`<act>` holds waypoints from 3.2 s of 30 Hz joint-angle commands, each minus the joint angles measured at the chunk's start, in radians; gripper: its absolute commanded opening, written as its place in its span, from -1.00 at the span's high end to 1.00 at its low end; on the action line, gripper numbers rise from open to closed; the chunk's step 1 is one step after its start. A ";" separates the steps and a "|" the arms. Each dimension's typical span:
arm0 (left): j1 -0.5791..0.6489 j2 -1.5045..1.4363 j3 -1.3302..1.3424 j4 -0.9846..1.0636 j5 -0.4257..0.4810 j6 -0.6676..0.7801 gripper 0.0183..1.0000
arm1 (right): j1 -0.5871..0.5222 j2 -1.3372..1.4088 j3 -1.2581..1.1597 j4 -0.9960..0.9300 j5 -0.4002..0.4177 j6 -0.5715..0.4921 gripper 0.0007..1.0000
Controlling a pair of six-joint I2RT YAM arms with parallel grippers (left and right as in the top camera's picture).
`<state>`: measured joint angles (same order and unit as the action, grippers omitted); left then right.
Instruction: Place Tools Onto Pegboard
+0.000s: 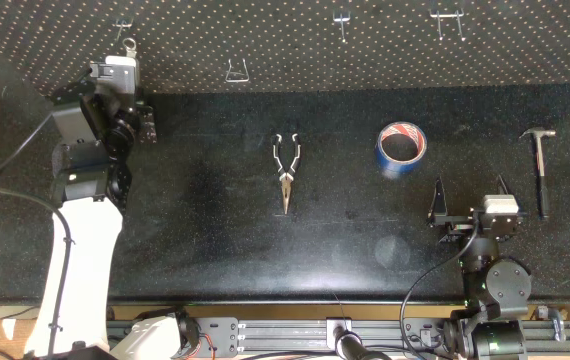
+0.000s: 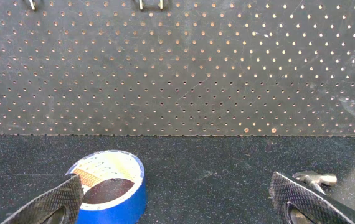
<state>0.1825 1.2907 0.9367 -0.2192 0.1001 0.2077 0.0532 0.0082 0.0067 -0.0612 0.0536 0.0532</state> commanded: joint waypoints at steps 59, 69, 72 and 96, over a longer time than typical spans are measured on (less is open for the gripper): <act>0.000 0.142 0.002 0.153 -0.142 -0.034 0.97 | -0.006 -0.005 -0.002 -0.006 0.013 -0.014 -0.96; -0.001 0.024 0.002 0.092 -0.146 -0.035 -0.99 | -0.006 -0.005 -0.002 -0.006 0.013 -0.014 -0.96; -0.001 -0.227 0.002 -0.153 -0.145 -0.035 -0.99 | -0.006 -0.005 -0.002 -0.006 0.013 -0.014 -0.96; 0.000 -0.670 0.045 -0.697 -0.043 -0.222 -0.99 | -0.006 -0.005 -0.002 -0.006 0.013 -0.014 -0.96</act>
<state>0.1825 0.6228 0.9527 -0.9134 0.0460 -0.0277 0.0532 0.0082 0.0067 -0.0612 0.0536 0.0532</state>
